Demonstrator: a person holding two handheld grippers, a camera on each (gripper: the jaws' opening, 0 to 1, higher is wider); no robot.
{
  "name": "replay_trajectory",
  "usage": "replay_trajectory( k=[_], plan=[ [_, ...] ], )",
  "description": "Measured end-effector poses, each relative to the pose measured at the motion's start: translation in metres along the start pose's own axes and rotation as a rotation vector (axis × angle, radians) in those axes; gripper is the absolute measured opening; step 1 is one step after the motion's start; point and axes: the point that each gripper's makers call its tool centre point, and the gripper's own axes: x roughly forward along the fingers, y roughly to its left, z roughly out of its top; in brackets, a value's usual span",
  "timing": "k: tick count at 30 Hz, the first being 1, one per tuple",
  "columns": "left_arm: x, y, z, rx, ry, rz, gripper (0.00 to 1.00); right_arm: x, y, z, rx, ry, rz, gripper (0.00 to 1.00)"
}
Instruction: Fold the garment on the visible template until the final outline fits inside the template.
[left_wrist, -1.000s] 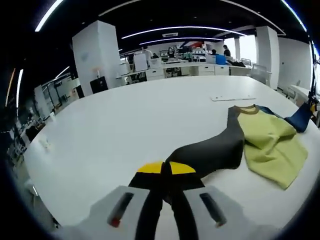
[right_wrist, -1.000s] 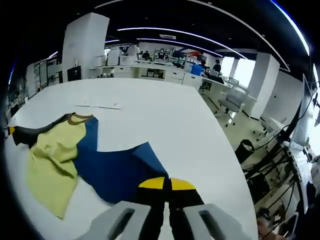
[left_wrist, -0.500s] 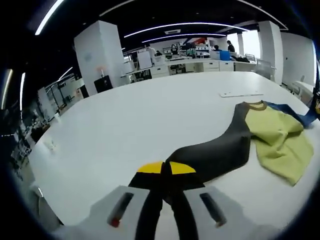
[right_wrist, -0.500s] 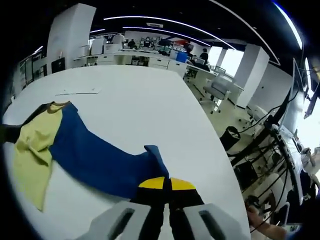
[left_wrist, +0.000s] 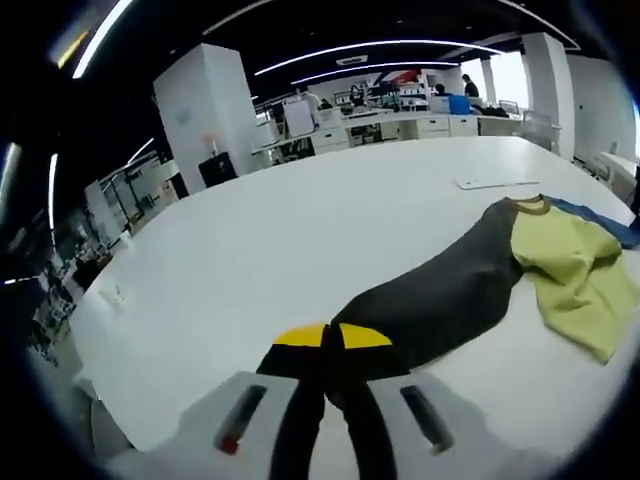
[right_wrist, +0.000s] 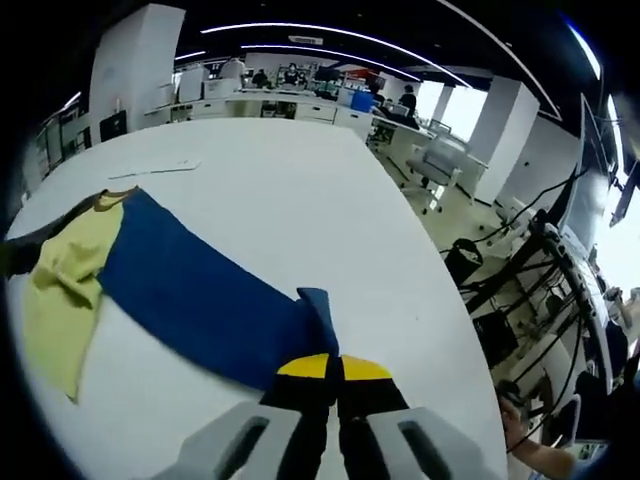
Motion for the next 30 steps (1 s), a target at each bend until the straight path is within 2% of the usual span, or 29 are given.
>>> replay_trajectory(
  k=[2,4,8,9,15,18,19,27,30],
  plan=[
    [0.000,-0.005,0.003,-0.023,-0.029,-0.019,0.07,0.000,0.001,-0.001,-0.010,0.004,0.003,0.00],
    [-0.001,-0.006,0.002,-0.024,-0.029,-0.019,0.12,0.000,0.002,-0.001,-0.013,0.004,0.004,0.02],
    [-0.005,-0.007,0.002,0.008,-0.033,-0.011,0.34,-0.002,0.007,0.003,0.035,-0.013,0.040,0.27],
    [-0.008,-0.009,0.005,-0.001,-0.052,-0.025,0.39,-0.002,0.011,0.005,0.045,-0.023,0.060,0.32],
    [-0.020,-0.026,0.016,-0.022,-0.126,-0.111,0.62,-0.013,0.042,0.015,0.079,-0.053,0.174,0.57],
    [-0.025,-0.035,0.017,-0.038,-0.133,-0.150,0.71,-0.018,0.055,0.019,0.085,-0.061,0.217,0.66],
    [-0.028,-0.042,0.018,-0.043,-0.138,-0.181,0.75,-0.020,0.062,0.021,0.086,-0.067,0.235,0.70],
    [-0.045,-0.072,0.023,0.014,-0.176,-0.277,0.96,-0.038,0.110,0.031,0.039,-0.086,0.357,0.85],
    [-0.053,-0.084,0.026,0.021,-0.189,-0.327,0.99,-0.045,0.130,0.037,0.018,-0.095,0.391,0.91]
  ],
)
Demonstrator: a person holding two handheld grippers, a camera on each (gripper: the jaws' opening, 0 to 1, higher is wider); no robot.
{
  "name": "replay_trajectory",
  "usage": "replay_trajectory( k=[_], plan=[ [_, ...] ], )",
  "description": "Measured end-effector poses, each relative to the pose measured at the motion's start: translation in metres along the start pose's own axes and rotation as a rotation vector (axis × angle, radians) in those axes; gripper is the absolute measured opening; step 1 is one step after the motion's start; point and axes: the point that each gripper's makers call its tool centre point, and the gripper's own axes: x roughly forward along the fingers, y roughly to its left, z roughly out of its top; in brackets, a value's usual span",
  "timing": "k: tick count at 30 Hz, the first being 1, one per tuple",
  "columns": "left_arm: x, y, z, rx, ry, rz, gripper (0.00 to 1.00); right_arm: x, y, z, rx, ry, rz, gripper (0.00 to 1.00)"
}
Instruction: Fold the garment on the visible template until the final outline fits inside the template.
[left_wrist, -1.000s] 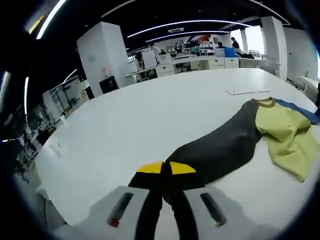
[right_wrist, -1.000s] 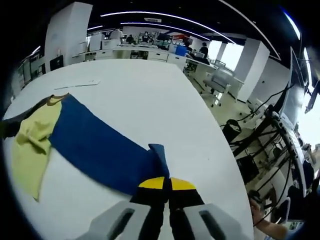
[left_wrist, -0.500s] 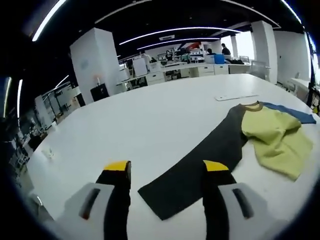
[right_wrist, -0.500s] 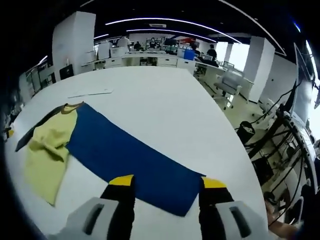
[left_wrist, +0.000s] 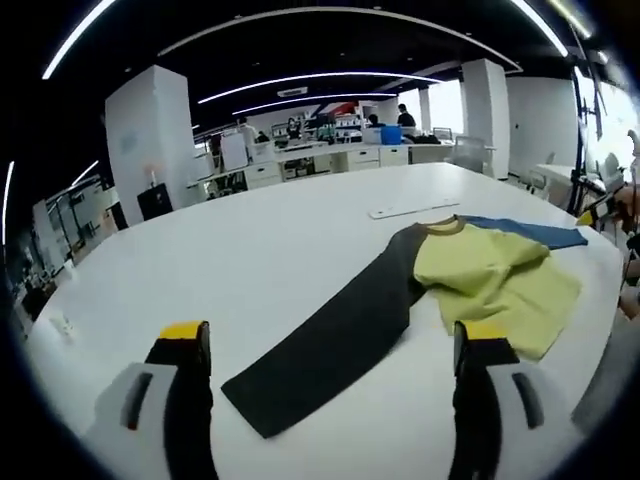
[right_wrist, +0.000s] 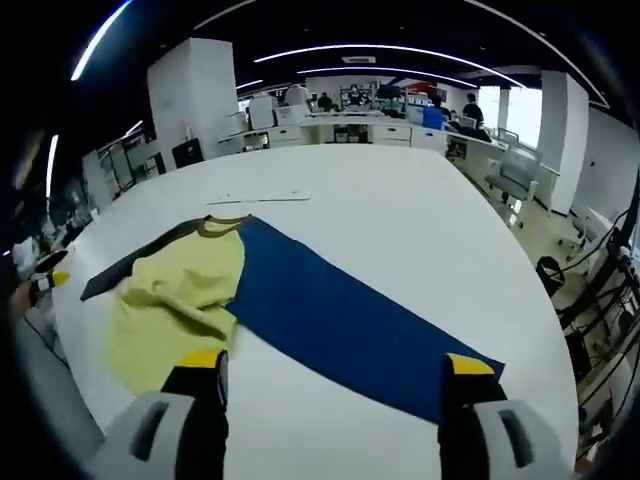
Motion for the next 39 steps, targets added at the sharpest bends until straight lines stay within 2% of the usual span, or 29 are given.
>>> replay_trajectory(
  k=[2,3,5,7,15,20,25,30,36,39],
  plan=[
    [-0.002,-0.007,0.001,-0.019,-0.005,-0.021,0.99,0.001,0.008,0.002,-0.015,0.002,0.009,0.94],
    [-0.003,-0.016,0.002,-0.055,-0.005,-0.060,0.99,0.002,0.014,0.004,-0.025,0.001,0.016,0.94],
    [-0.005,-0.021,0.002,-0.027,-0.006,-0.067,0.99,0.003,0.025,0.006,-0.038,0.002,0.039,0.96],
    [-0.009,-0.033,0.000,0.014,0.015,-0.103,0.99,0.005,0.040,0.007,-0.046,0.005,0.074,0.99],
    [-0.020,-0.065,-0.005,0.044,0.036,-0.213,0.99,0.013,0.091,0.005,-0.090,0.027,0.197,1.00],
    [-0.027,-0.079,-0.007,0.066,0.038,-0.259,0.99,0.016,0.131,0.005,-0.139,0.020,0.269,1.00],
    [-0.030,-0.086,-0.010,0.050,0.039,-0.285,0.99,0.025,0.155,0.002,-0.188,0.020,0.302,0.96],
    [-0.036,-0.098,-0.013,0.051,0.036,-0.320,0.99,0.029,0.196,-0.006,-0.223,0.027,0.380,0.93],
    [-0.040,-0.103,-0.018,0.079,0.045,-0.329,0.99,0.033,0.246,-0.019,-0.293,0.041,0.470,0.89],
    [-0.042,-0.107,-0.018,0.061,0.037,-0.347,0.99,0.033,0.273,-0.029,-0.330,0.055,0.515,0.85]
  ],
)
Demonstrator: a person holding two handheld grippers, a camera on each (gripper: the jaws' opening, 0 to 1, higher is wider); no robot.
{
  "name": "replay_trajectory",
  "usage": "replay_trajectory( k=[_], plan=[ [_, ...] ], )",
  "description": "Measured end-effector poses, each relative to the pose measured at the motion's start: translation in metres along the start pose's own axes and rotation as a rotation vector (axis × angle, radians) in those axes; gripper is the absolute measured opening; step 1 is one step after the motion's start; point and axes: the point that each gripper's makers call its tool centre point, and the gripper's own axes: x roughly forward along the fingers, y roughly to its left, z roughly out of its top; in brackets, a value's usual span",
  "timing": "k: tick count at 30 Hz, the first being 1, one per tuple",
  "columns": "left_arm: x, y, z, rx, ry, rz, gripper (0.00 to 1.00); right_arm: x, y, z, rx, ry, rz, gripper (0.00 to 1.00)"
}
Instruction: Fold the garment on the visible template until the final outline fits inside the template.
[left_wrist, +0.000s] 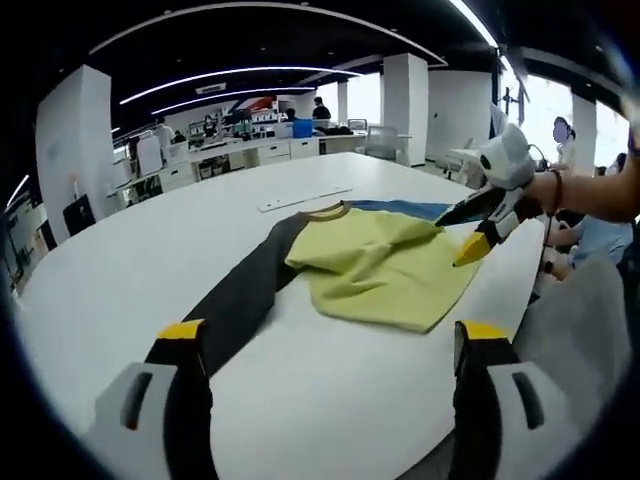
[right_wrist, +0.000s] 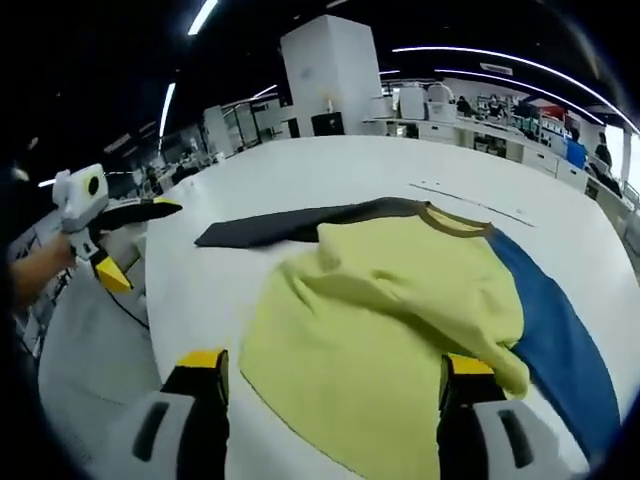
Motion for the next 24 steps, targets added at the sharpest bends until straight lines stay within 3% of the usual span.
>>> replay_trajectory(
  k=[11,24],
  plan=[
    [-0.003,-0.008,-0.007,-0.010,0.009,-0.035,0.97,0.035,0.059,-0.010,-0.092,0.033,0.097,0.64],
    [-0.006,-0.014,-0.023,-0.027,0.037,-0.049,0.94,0.062,0.065,-0.020,-0.147,0.071,0.061,0.29]
  ],
)
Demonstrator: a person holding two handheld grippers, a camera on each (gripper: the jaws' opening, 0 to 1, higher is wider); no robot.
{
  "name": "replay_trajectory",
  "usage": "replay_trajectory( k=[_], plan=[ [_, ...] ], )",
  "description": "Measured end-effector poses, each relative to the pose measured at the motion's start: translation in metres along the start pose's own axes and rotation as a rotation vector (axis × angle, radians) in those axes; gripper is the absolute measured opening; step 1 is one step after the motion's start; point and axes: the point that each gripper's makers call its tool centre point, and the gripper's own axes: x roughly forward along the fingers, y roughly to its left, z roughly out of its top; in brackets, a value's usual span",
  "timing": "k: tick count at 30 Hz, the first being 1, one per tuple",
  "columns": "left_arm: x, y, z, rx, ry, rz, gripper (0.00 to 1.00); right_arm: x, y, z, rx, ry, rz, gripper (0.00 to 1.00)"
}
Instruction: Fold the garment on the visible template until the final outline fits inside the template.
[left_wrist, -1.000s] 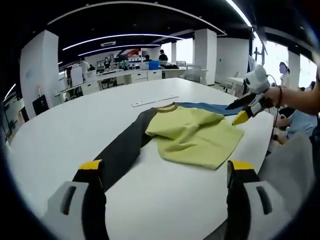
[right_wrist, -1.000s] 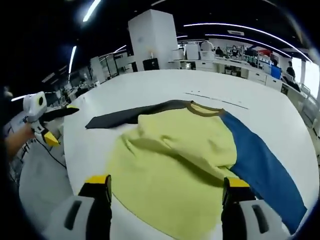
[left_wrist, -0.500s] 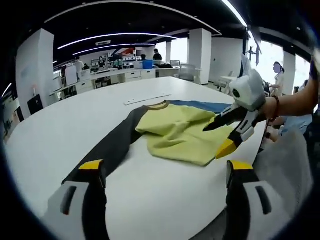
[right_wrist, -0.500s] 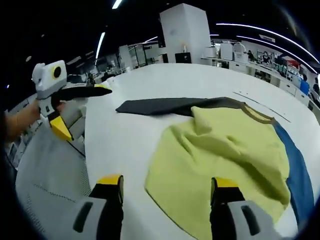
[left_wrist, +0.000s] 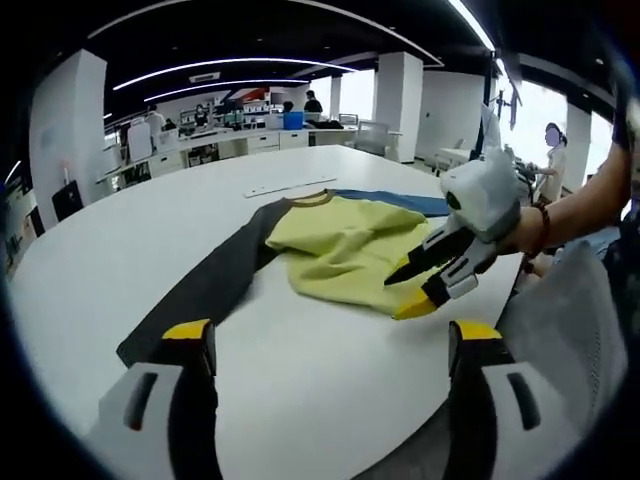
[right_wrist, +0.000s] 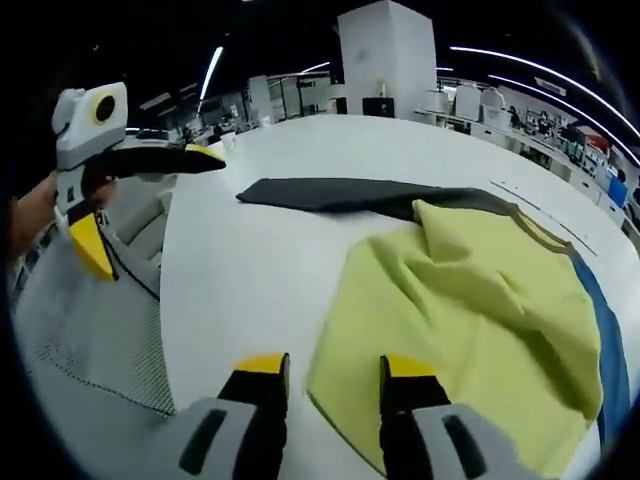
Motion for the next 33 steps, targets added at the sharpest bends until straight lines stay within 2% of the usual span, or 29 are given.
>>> replay_trajectory(
  k=[4,8,12,15,19,23,28,33],
  plan=[
    [0.000,-0.001,-0.001,-0.009,-0.002,-0.005,0.93,0.005,-0.001,-0.003,-0.015,0.017,-0.015,0.24],
    [0.001,-0.001,-0.003,-0.009,0.004,-0.008,0.92,0.006,-0.004,-0.001,-0.024,0.013,-0.028,0.13],
    [0.002,-0.001,-0.004,-0.007,0.008,-0.012,0.91,0.007,-0.004,0.000,-0.019,0.017,-0.024,0.10],
    [0.003,-0.001,-0.005,-0.001,0.011,-0.016,0.90,0.006,-0.004,0.002,-0.026,0.015,-0.016,0.00],
    [0.004,-0.003,-0.004,0.003,0.012,-0.025,0.90,0.002,-0.005,0.005,-0.026,0.021,-0.007,0.00],
    [0.005,-0.003,-0.002,0.003,0.005,-0.031,0.87,-0.011,-0.011,0.017,-0.044,-0.005,-0.010,0.00],
    [0.008,-0.004,-0.001,0.009,0.011,-0.035,0.86,-0.028,-0.031,0.034,-0.023,-0.051,-0.033,0.00],
    [0.012,-0.002,0.004,0.022,0.003,-0.034,0.83,-0.040,-0.058,0.043,0.012,-0.069,-0.073,0.00]
  ],
)
